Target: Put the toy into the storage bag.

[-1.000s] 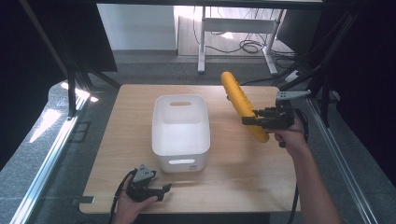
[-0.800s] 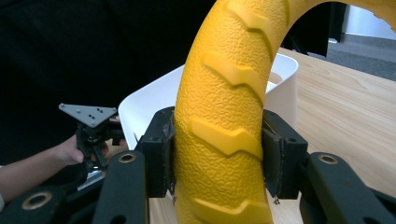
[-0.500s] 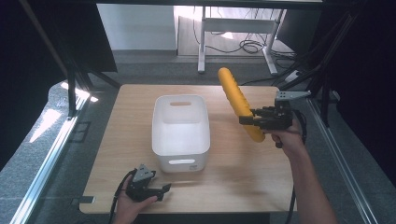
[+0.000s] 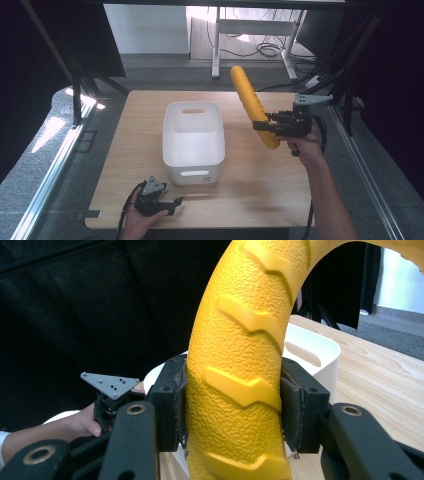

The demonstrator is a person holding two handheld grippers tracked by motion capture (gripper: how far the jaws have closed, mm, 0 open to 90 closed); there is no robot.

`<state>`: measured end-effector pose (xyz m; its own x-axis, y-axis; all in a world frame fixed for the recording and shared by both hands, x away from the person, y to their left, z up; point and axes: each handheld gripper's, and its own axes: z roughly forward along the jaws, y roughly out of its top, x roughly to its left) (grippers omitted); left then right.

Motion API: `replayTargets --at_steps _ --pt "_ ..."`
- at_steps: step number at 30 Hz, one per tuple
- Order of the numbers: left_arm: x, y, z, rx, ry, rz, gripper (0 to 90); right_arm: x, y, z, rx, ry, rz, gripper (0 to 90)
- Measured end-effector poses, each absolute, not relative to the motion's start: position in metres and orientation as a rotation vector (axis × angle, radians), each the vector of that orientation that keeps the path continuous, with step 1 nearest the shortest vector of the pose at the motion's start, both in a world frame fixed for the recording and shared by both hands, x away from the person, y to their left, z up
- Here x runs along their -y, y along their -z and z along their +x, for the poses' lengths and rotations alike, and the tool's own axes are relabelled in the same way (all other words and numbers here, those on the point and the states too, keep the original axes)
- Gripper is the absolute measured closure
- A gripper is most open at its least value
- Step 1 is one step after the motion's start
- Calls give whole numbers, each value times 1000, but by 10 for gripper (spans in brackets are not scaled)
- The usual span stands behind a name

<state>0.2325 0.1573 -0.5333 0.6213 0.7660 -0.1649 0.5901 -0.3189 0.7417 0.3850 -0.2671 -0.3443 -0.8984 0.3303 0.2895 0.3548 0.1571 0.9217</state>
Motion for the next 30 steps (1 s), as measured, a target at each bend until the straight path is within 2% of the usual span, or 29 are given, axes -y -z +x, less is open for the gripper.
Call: replayTargets --at_steps 30 --pt "-157 534 233 -1063 -276 2035 191 245 321 373 2351 1971 -604 520"
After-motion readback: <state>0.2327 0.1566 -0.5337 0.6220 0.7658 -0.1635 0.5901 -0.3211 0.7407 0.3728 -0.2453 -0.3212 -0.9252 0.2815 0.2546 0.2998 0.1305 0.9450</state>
